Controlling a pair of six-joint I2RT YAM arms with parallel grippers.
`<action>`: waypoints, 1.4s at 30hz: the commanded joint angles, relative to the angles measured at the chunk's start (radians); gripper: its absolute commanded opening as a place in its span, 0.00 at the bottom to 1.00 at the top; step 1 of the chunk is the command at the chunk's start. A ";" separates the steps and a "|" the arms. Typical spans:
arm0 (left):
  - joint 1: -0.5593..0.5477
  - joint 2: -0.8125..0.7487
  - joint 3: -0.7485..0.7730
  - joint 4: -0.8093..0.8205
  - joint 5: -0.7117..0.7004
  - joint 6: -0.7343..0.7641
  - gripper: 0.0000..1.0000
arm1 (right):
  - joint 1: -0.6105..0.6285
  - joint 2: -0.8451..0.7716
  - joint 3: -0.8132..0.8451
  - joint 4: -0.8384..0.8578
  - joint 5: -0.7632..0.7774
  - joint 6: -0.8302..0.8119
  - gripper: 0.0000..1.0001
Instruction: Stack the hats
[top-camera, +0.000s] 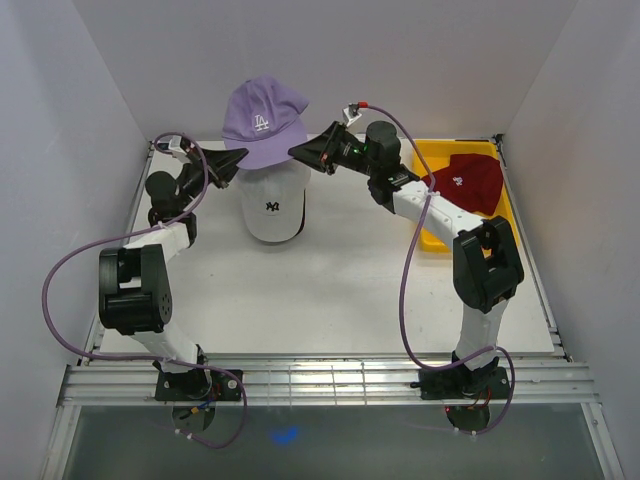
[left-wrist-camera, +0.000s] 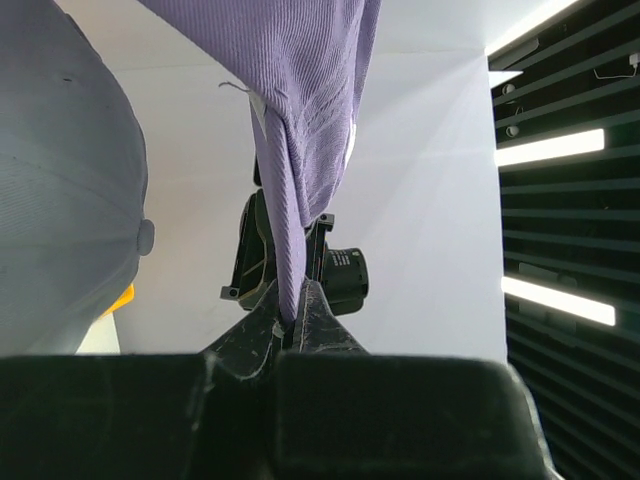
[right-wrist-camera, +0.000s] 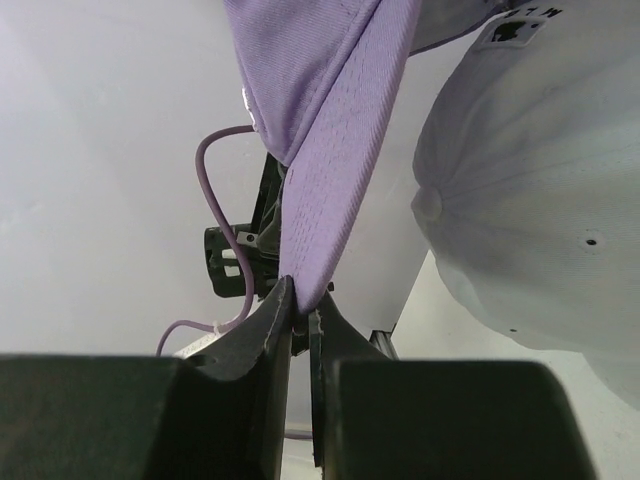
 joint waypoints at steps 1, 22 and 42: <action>-0.016 -0.074 0.045 0.060 0.055 0.027 0.00 | 0.053 -0.013 -0.025 -0.008 -0.105 -0.091 0.08; 0.002 -0.052 0.118 0.004 0.147 0.121 0.00 | 0.056 0.068 0.008 0.061 -0.144 -0.043 0.08; 0.002 -0.135 -0.057 0.001 0.222 0.195 0.00 | 0.069 -0.014 -0.184 0.094 -0.145 -0.068 0.08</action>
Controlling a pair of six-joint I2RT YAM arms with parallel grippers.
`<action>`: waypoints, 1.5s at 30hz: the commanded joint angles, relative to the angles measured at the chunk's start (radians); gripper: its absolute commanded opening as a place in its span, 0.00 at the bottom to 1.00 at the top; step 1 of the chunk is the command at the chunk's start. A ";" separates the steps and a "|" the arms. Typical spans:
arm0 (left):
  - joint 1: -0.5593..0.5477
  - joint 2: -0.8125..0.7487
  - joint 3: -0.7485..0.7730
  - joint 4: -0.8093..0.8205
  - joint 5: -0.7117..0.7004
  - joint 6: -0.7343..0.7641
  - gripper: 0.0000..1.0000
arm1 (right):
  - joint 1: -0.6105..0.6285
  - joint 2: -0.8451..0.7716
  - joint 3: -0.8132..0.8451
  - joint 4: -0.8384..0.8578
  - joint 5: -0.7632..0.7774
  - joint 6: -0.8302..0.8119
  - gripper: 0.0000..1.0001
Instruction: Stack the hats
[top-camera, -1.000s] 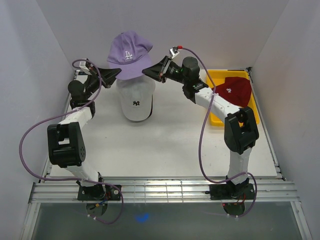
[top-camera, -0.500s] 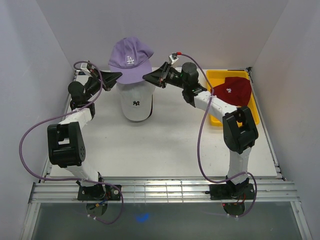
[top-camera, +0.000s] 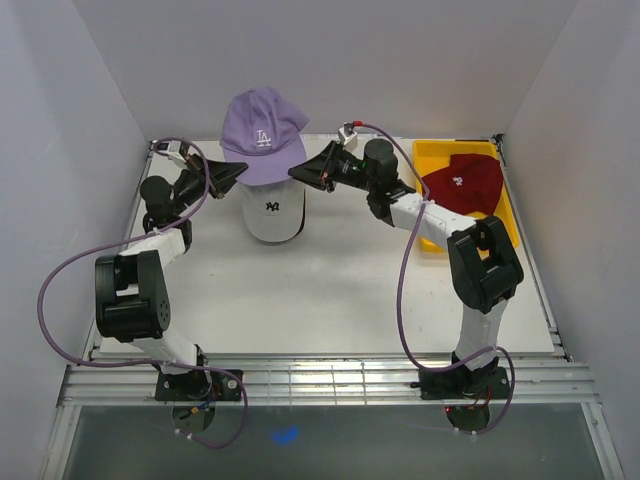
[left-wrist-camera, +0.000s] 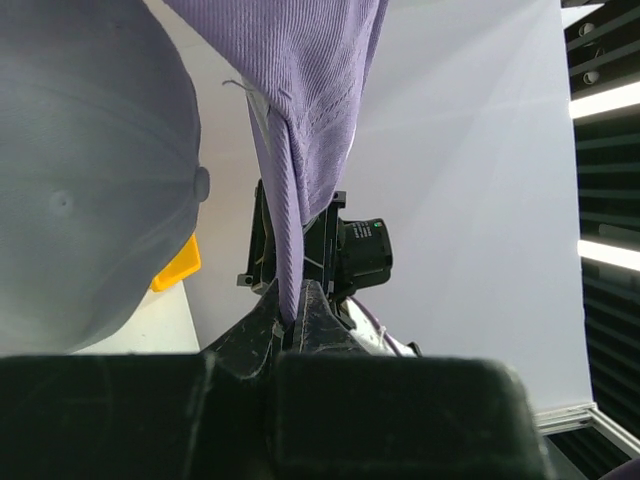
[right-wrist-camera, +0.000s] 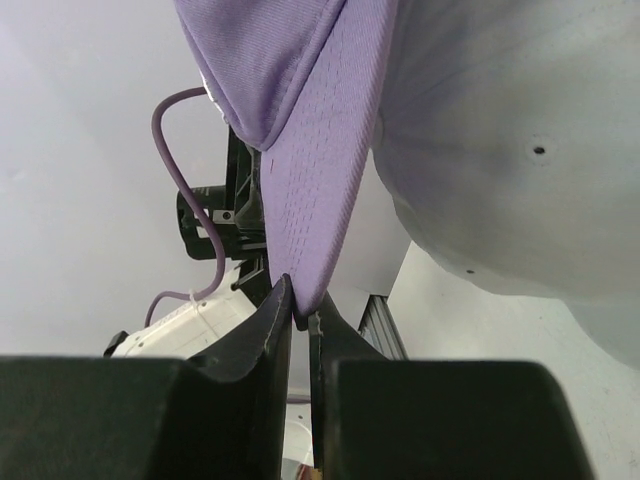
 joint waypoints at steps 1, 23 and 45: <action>-0.034 -0.097 -0.030 0.054 0.106 0.019 0.00 | 0.058 -0.021 -0.050 -0.019 -0.085 -0.090 0.08; -0.034 -0.074 -0.185 0.073 0.160 0.083 0.00 | 0.068 -0.104 -0.257 -0.010 -0.011 -0.185 0.08; -0.032 -0.059 -0.305 -0.068 0.131 0.211 0.00 | 0.065 -0.027 -0.379 0.073 -0.003 -0.174 0.08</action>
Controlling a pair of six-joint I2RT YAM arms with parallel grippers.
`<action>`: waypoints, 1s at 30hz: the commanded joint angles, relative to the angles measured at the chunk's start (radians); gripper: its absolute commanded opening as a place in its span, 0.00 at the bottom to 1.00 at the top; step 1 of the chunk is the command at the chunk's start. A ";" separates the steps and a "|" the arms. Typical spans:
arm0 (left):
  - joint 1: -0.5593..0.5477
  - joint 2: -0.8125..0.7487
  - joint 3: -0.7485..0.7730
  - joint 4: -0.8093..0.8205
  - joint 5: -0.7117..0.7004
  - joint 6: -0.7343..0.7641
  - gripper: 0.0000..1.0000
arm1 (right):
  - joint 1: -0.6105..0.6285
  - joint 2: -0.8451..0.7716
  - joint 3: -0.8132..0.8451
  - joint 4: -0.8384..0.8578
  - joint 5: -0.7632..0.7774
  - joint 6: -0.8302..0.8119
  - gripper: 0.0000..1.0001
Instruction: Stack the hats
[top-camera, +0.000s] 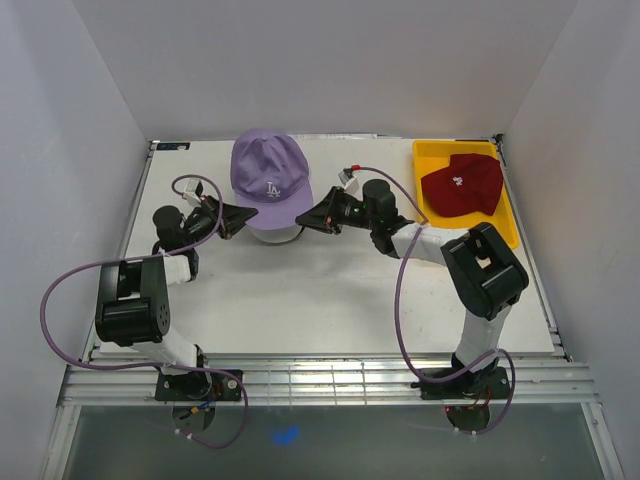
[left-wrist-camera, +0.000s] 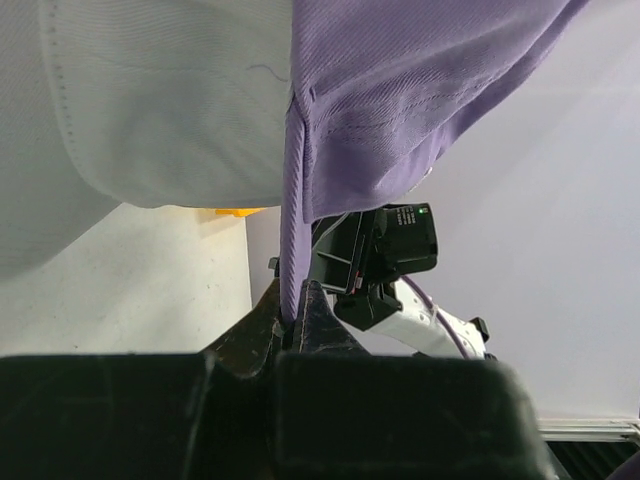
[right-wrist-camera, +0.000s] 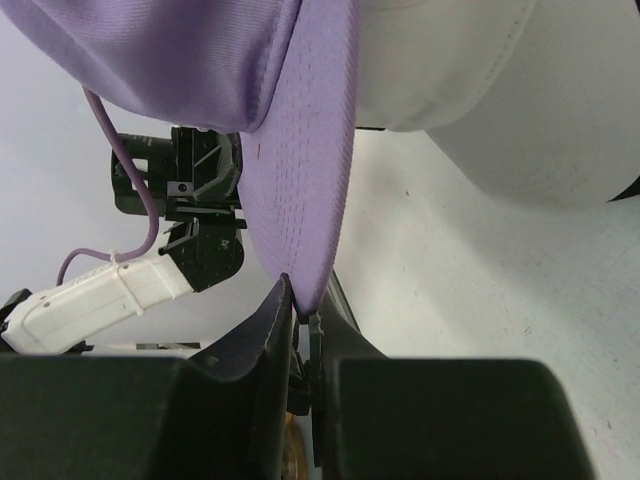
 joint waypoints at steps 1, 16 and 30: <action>-0.031 -0.026 -0.022 -0.027 0.065 0.025 0.00 | 0.025 0.043 -0.029 -0.015 -0.015 -0.073 0.08; -0.030 0.019 -0.056 -0.156 0.011 0.116 0.00 | 0.013 0.121 -0.051 -0.004 -0.015 -0.064 0.08; -0.028 0.024 -0.016 -0.369 -0.040 0.245 0.00 | 0.006 0.155 -0.022 -0.075 -0.001 -0.099 0.08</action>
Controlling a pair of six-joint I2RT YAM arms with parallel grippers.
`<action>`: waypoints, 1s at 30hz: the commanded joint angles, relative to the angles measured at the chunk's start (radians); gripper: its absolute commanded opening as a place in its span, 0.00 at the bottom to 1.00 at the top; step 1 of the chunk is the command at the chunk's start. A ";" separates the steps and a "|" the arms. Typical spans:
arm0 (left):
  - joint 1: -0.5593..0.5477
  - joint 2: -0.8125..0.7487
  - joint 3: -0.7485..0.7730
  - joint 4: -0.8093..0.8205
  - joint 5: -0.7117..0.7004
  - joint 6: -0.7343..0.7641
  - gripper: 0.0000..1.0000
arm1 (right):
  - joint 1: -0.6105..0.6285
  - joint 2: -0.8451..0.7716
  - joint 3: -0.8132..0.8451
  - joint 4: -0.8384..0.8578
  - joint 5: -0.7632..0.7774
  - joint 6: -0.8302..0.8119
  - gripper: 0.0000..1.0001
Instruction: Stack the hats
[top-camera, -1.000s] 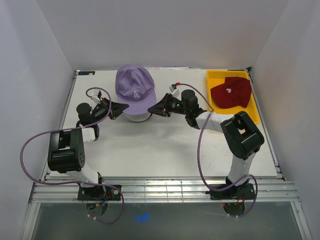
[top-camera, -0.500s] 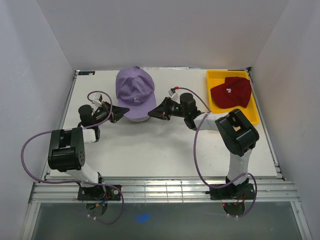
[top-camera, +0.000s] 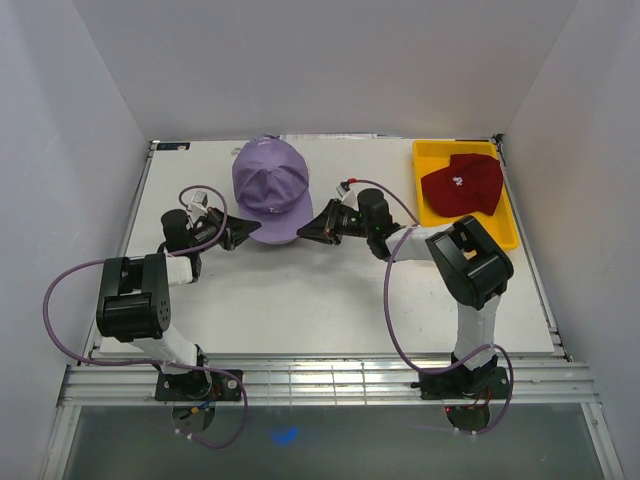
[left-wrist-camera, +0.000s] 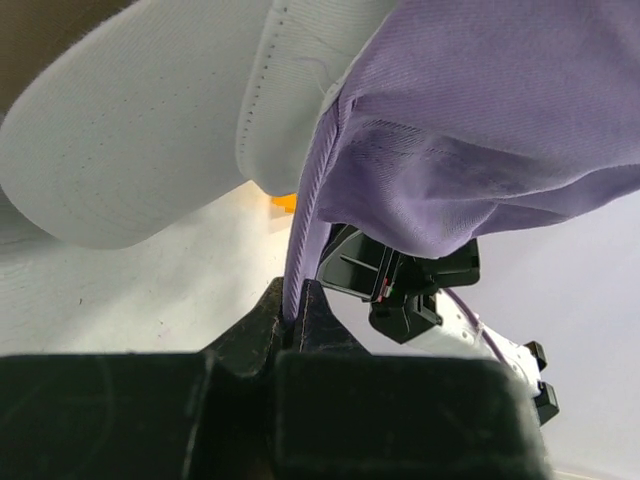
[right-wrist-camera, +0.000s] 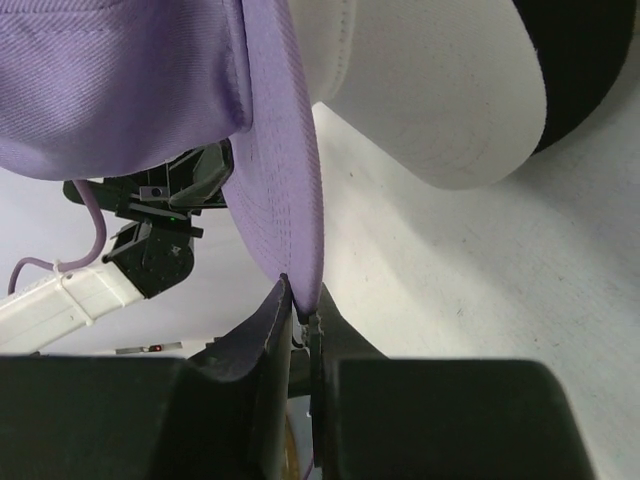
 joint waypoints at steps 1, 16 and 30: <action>-0.019 -0.009 0.019 -0.156 0.021 0.053 0.00 | 0.008 0.041 0.004 -0.116 0.017 -0.091 0.08; -0.014 -0.040 0.042 -0.312 -0.031 0.156 0.26 | 0.006 0.064 0.049 -0.168 0.024 -0.125 0.08; -0.014 -0.158 0.135 -0.573 -0.105 0.320 0.51 | 0.008 0.042 0.073 -0.185 0.032 -0.140 0.35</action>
